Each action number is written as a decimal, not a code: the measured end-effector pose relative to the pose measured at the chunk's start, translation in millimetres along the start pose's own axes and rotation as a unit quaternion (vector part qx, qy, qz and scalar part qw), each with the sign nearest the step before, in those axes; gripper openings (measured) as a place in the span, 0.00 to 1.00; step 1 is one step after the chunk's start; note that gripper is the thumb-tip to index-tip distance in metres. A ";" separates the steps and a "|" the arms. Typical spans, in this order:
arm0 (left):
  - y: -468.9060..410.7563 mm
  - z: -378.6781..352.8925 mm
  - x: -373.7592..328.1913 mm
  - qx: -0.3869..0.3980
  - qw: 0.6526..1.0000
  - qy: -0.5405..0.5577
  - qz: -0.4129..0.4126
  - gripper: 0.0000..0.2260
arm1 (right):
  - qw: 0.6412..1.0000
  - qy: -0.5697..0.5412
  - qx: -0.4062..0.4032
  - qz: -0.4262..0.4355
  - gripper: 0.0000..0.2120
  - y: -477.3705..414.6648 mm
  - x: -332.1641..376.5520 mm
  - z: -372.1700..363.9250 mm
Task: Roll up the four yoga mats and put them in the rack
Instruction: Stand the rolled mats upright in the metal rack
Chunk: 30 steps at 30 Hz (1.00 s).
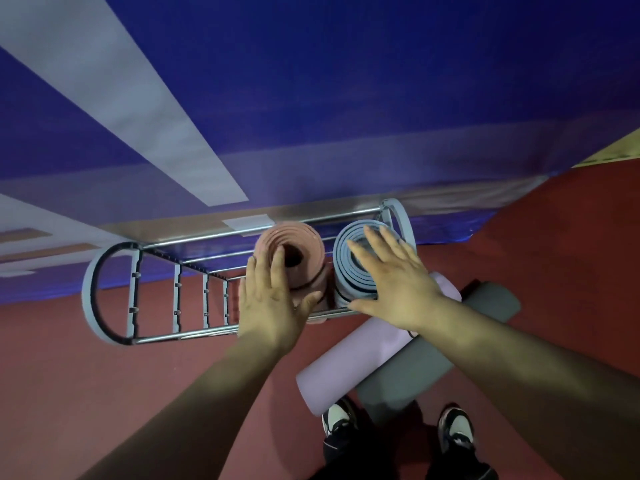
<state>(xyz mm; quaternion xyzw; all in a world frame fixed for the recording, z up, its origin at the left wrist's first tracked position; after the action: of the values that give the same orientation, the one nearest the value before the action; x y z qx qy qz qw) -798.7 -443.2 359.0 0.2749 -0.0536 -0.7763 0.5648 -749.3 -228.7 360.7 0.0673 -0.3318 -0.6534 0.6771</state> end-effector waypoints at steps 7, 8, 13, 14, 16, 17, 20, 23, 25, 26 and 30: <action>32.2 -30.0 -56.6 0.016 0.998 -0.016 -0.064 0.40 | 0.992 -0.081 -0.088 -0.031 0.45 62.0 -56.7 -27.2; 32.9 -35.7 -61.6 0.020 0.998 -0.012 -0.065 0.39 | 0.991 -0.088 -0.093 -0.040 0.45 70.0 -65.7 -34.0; 40.2 -60.0 -98.5 0.019 0.996 0.003 -0.092 0.36 | 0.980 -0.154 -0.101 -0.070 0.44 91.8 -111.2 -54.0; 42.8 -65.7 -108.0 0.013 0.995 -0.003 -0.101 0.35 | 0.978 -0.166 -0.097 -0.081 0.45 95.6 -121.5 -57.0; 45.2 -77.9 -123.9 0.005 0.995 -0.012 -0.099 0.35 | 0.976 -0.180 -0.074 -0.101 0.45 104.1 -142.7 -67.9; 45.0 -84.9 -130.0 0.001 0.996 -0.018 -0.089 0.34 | 0.974 -0.191 -0.060 -0.111 0.46 108.9 -153.9 -75.6; 44.8 -110.5 -144.6 -0.019 0.996 -0.056 -0.063 0.35 | 0.964 -0.222 -0.041 -0.140 0.46 125.5 -188.1 -100.1; 49.3 -138.5 -157.8 -0.039 0.996 -0.075 -0.039 0.36 | 0.957 -0.239 -0.053 -0.154 0.46 141.4 -216.5 -128.3; 54.0 -155.2 -168.1 -0.049 0.995 -0.082 -0.033 0.37 | 0.951 -0.249 -0.074 -0.168 0.46 149.2 -234.5 -150.1; 57.3 -163.2 -174.0 -0.054 0.994 -0.083 -0.040 0.37 | 0.950 -0.249 -0.075 -0.174 0.47 151.6 -242.6 -160.9; 69.7 -207.3 -193.2 -0.003 0.999 -0.043 -0.033 0.38 | 0.943 -0.266 -0.006 -0.199 0.47 152.4 -267.0 -199.3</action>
<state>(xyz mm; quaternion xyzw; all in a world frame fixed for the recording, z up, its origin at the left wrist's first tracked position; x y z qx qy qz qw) -597.9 -245.8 282.4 0.2413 -0.0659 -0.8057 0.5370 -494.5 -27.9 190.5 -0.0484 -0.4752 -0.7711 0.4211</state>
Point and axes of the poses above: each hand's wrist, its own y-axis away from the middle knuckle, its own z-axis out of the back of the hand, x = y × z, the point moved 6 cm from there along -y, towards the middle knuckle, and after that the axes turned 14 degrees about x, right-handed, at the moved point
